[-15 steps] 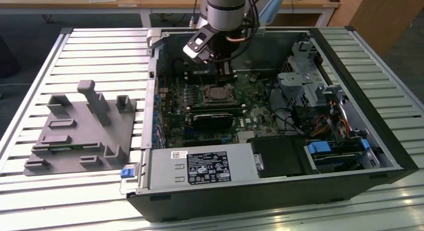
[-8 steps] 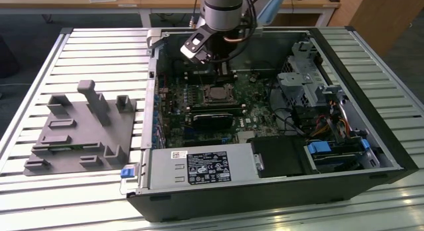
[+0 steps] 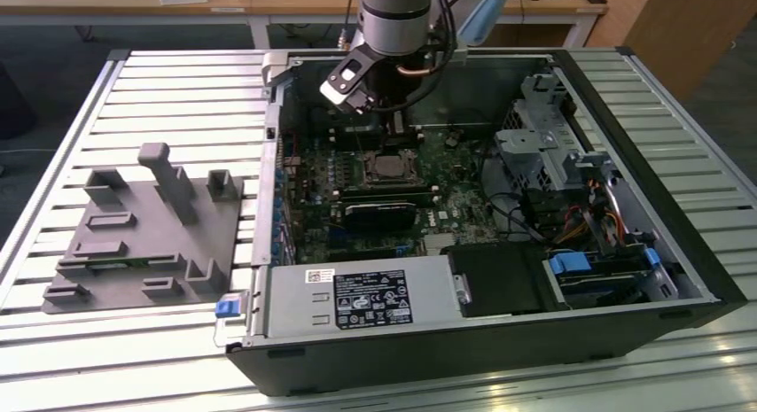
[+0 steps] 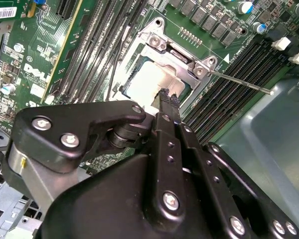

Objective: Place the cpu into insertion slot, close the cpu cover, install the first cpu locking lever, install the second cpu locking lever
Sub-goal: 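Install the first cpu locking lever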

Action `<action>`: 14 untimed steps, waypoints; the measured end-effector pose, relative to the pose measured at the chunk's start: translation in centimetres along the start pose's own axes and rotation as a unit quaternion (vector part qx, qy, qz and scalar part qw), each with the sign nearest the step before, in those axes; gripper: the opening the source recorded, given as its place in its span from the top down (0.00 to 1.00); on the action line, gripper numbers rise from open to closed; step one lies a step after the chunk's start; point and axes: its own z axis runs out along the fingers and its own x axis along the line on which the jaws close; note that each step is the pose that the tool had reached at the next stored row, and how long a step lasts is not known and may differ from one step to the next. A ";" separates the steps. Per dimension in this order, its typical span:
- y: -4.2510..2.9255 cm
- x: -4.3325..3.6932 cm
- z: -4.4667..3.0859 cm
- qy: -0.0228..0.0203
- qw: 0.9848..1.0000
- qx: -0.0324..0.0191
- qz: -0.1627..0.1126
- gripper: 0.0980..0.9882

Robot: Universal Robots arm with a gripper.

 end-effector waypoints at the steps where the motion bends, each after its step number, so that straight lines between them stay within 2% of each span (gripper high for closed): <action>1: 0.00 0.00 0.00 0.000 1.000 0.000 0.000 0.99; 9: 0.00 -0.01 -0.11 0.000 1.000 0.000 0.000 0.99; 14: 0.05 -0.03 -1.31 0.000 1.000 0.001 0.000 0.99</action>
